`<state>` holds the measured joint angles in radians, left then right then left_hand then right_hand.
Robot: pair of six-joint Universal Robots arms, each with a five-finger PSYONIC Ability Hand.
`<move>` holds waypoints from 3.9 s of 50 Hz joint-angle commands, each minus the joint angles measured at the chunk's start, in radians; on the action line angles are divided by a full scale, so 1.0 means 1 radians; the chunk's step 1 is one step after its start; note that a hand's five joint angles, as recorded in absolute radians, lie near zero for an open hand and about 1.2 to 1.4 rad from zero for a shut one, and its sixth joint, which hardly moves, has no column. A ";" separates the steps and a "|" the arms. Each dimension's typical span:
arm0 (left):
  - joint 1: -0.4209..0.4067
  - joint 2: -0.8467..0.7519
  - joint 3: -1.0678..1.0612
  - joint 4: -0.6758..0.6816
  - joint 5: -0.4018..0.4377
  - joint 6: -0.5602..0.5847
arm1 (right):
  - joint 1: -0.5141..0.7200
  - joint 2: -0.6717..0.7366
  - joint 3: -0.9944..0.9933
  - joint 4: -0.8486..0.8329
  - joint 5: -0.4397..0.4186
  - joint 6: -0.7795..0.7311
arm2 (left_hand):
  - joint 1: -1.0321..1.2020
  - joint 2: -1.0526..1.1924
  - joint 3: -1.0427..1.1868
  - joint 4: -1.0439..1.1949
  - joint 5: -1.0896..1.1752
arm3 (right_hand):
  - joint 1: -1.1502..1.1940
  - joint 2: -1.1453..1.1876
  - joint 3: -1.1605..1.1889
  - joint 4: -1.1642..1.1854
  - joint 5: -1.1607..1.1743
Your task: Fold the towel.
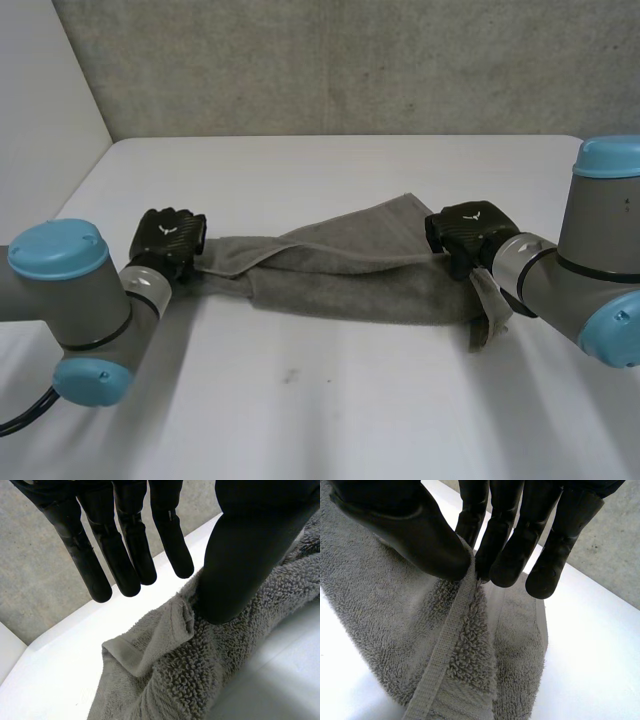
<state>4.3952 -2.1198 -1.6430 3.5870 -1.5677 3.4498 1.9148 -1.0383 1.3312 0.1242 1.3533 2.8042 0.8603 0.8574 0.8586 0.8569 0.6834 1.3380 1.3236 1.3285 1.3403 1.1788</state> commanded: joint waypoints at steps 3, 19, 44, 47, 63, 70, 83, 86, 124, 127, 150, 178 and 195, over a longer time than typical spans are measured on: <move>0.000 -0.025 0.028 -0.007 0.000 0.000 | 0.000 0.004 0.000 -0.002 0.000 0.000 | 0.111 0.114 0.112 0.114 0.113 | 0.058 0.073 0.068 0.056 0.043; 0.000 -0.016 0.083 -0.053 0.000 -0.006 | 0.000 0.015 -0.003 -0.005 0.001 -0.002 | 0.111 0.114 0.112 0.114 0.113 | 0.058 0.073 0.068 0.056 0.043; 0.001 -0.003 0.078 -0.060 0.000 -0.032 | 0.000 0.023 -0.003 -0.005 0.001 -0.002 | 0.111 0.114 0.112 0.114 0.113 | 0.058 0.073 0.068 0.056 0.043; 0.000 -0.031 0.074 -0.060 0.000 -0.032 | 0.000 0.023 -0.003 -0.005 0.001 -0.002 | 0.111 0.114 0.112 0.114 0.113 | 0.058 0.073 0.068 0.056 0.043; -0.005 -0.055 0.086 -0.109 0.005 -0.026 | -0.002 0.007 -0.007 -0.002 0.006 -0.002 | 0.536 0.539 0.538 0.539 0.538 | 0.058 0.073 0.068 0.056 0.043; -0.005 0.168 0.060 -0.109 0.000 -0.035 | -0.011 -0.068 -0.014 0.008 0.007 0.001 | 0.536 0.539 0.538 0.539 0.538 | 0.058 0.073 0.068 0.056 0.043; -0.005 0.593 0.028 -0.214 0.000 -0.055 | -0.079 -0.460 -0.076 0.214 -0.013 0.000 | 0.536 0.539 0.538 0.539 0.538 | 0.058 0.073 0.068 0.056 0.043; -0.002 0.678 0.048 -0.260 0.003 -0.069 | -0.083 -0.503 -0.106 0.245 -0.014 -0.002 | 0.536 0.539 0.538 0.539 0.538 | 0.058 0.073 0.068 0.056 0.043; 0.017 0.148 0.620 -0.106 -0.055 -0.411 | -0.071 0.136 -0.948 0.296 0.049 -0.216 | 0.536 0.539 0.538 0.539 0.538 | 0.058 0.073 0.068 0.056 0.043; 0.018 0.211 0.597 -0.109 -0.096 -0.445 | -0.071 0.090 -0.939 0.285 0.020 -0.216 | 0.536 0.539 0.538 0.539 0.538 | 0.058 0.073 0.068 0.056 0.043; 0.135 0.400 -0.224 0.133 0.075 -0.451 | -0.071 0.046 -0.180 0.484 -0.128 -0.499 | 0.536 0.539 0.538 0.539 0.538 | 0.058 0.073 0.068 0.056 0.043; 0.142 0.382 -0.276 0.243 0.077 -0.451 | -0.108 -0.128 0.425 -0.209 -0.011 0.014 | 0.536 0.539 0.538 0.539 0.538 | -0.830 -0.816 -0.821 -0.833 -0.846; 0.207 0.389 -0.271 0.243 0.077 -0.452 | -0.281 -0.163 0.537 -0.456 0.070 0.005 | 0.536 0.539 0.538 0.539 0.538 | -0.710 -0.696 -0.701 -0.712 -0.725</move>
<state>4.5860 -1.7322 -1.9163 3.8303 -1.4911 2.9975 1.7193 -1.2106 1.8865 -0.3024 1.3885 2.8173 1.1999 1.2180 1.2172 1.2194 1.0337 0.5851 0.5791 0.5819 0.5807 0.4171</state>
